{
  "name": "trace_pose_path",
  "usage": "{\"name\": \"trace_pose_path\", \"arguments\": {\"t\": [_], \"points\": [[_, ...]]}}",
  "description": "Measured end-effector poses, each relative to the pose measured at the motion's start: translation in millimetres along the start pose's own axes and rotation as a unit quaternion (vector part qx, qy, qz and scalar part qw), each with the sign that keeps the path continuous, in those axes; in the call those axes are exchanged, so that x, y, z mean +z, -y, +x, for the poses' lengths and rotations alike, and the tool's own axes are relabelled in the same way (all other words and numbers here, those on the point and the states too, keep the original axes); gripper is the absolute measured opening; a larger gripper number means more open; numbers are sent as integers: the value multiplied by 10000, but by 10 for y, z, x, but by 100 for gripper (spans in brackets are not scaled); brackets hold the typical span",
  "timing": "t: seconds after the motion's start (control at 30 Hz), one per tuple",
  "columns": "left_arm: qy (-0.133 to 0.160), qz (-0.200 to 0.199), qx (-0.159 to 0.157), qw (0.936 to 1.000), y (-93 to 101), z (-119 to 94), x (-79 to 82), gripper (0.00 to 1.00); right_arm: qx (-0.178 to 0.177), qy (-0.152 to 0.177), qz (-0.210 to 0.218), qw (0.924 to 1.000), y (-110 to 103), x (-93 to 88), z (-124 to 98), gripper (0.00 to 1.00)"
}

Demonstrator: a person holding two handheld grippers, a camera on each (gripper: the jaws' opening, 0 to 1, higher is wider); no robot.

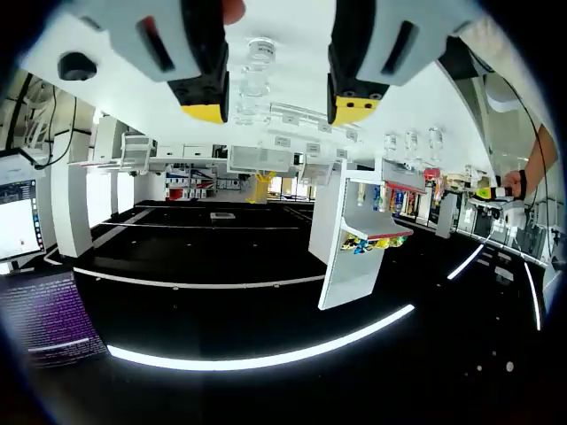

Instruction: Identify the label on the chemical reagent bottle, grasp the chemical reagent bottle, and place it in the designated position on the reagent rack

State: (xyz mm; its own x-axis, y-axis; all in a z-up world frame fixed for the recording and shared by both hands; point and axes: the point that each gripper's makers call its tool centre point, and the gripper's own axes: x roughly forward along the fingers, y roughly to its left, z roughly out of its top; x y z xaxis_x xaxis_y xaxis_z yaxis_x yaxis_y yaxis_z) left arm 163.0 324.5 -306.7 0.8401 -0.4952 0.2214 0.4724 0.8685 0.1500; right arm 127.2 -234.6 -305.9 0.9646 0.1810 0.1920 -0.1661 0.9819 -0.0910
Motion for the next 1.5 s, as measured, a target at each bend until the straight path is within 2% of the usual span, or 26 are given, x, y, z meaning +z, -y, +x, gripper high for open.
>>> {"name": "trace_pose_path", "arguments": {"t": [0.33, 0.53, 0.93, 1.27, 1.5], "points": [[105, -75, 1, 9999, 7, -24, 29, 30, -140, 49, -47, 9999, 84, 89, -74, 44], [97, -59, -7, 9999, 2, -33, 20, 30, -232, 47, -48, 9997, 139, 76, -104, 44], [107, -86, 61, 9999, -41, -44, 39, 30, -64, 40, 15, 10000, 42, 61, -23, 44], [103, -10, -53, 9999, 39, -44, 58, 30, -71, 130, 85, 9999, 47, 71, -53, 44], [68, -20, -3, 10000, 0, -64, 41, 30, -47, 113, 67, 9999, 34, 65, -47, 44]]}}
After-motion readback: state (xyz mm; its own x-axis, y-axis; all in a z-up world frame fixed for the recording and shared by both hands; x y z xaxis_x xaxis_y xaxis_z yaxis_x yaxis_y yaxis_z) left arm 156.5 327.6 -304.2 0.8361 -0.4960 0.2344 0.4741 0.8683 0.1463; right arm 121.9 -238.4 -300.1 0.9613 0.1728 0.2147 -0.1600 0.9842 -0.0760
